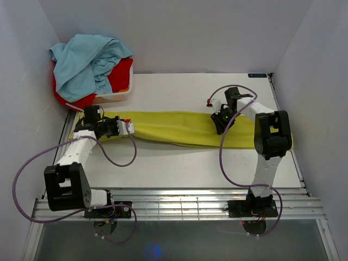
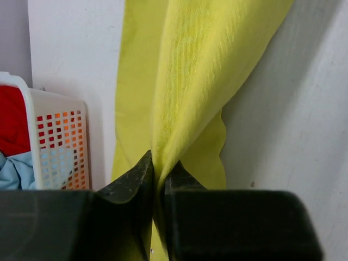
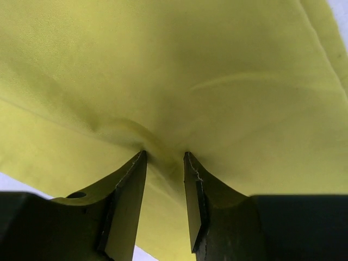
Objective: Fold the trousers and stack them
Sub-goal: Fold the trousers
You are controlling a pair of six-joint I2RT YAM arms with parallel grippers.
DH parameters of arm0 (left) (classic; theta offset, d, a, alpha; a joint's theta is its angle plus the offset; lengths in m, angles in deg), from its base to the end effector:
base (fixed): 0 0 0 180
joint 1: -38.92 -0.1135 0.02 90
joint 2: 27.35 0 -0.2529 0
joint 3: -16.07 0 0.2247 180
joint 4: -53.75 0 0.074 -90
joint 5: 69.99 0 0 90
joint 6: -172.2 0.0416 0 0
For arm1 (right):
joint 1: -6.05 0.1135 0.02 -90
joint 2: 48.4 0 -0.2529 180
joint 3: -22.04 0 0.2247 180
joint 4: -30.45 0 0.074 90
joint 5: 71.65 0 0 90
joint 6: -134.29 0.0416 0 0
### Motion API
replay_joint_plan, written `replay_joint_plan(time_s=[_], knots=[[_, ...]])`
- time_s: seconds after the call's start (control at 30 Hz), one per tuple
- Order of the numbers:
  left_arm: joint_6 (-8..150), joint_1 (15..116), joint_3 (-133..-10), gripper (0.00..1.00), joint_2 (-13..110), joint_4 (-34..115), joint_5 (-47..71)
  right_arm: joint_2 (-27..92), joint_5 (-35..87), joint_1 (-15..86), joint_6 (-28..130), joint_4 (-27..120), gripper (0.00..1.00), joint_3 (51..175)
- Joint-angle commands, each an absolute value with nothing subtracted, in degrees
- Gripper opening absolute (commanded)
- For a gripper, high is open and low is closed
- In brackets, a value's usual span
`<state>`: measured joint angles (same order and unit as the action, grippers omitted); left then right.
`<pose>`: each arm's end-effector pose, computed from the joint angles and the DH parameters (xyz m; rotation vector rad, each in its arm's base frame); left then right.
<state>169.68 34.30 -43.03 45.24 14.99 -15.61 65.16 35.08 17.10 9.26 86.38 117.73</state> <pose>0.2300 -0.0057 0.2171 1.6785 1.5274 0.0523 0.3576 0.0820 0.1670 -1.1451 2.5434 0.3187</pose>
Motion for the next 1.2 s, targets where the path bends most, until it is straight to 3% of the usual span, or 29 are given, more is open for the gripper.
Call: replay_joint_plan(time_s=[0.0, 0.17, 0.23, 0.33, 0.37, 0.57, 0.6, 0.67, 0.73, 0.97, 1.17], knots=[[167.5, 33.7, -53.3, 0.16, 51.6, -3.7, -24.0, 66.8, 30.0, 17.0, 8.7, 85.0, 0.40, 119.5], [168.2, 33.6, -64.6, 0.03, 66.4, -20.5, -23.2, 66.3, 30.1, 17.0, 8.6, 85.2, 0.39, 120.3], [171.7, 33.5, -66.2, 0.02, 70.0, -28.0, -22.5, 66.1, 30.7, 17.0, 8.6, 86.0, 0.39, 121.1], [176.7, 33.5, -65.0, 0.15, 73.3, -33.3, -19.6, 66.3, 30.2, 17.0, 7.9, 87.1, 0.39, 121.8], [177.8, 33.5, -63.7, 0.23, 72.1, -33.4, -16.9, 66.1, 28.7, 17.0, 7.6, 87.1, 0.39, 121.5], [183.2, 32.2, -50.7, 0.42, 64.4, -30.3, -8.5, 66.3, 25.7, 16.9, 5.4, 87.4, 0.39, 119.8], [183.1, 31.2, -50.5, 0.51, 63.4, -30.9, -8.6, 66.4, 25.6, 16.9, 5.4, 87.5, 0.39, 119.6], [183.0, 29.3, -52.9, 0.79, 62.4, -32.4, -10.4, 66.5, 25.6, 16.9, 5.2, 88.0, 0.39, 119.2], [181.0, 25.8, -59.3, 0.93, 61.8, -33.9, -15.4, 66.3, 25.1, 16.9, 5.1, 88.0, 0.38, 118.4], [163.0, 14.1, -78.7, 0.98, 68.5, -38.9, -23.9, 68.0, 22.7, 16.0, 5.4, 88.0, 0.38, 116.0], [146.3, 14.2, -72.5, 0.98, 71.2, -29.1, -19.2, 70.3, 28.4, 14.9, 11.1, 88.6, 0.38, 120.6]])
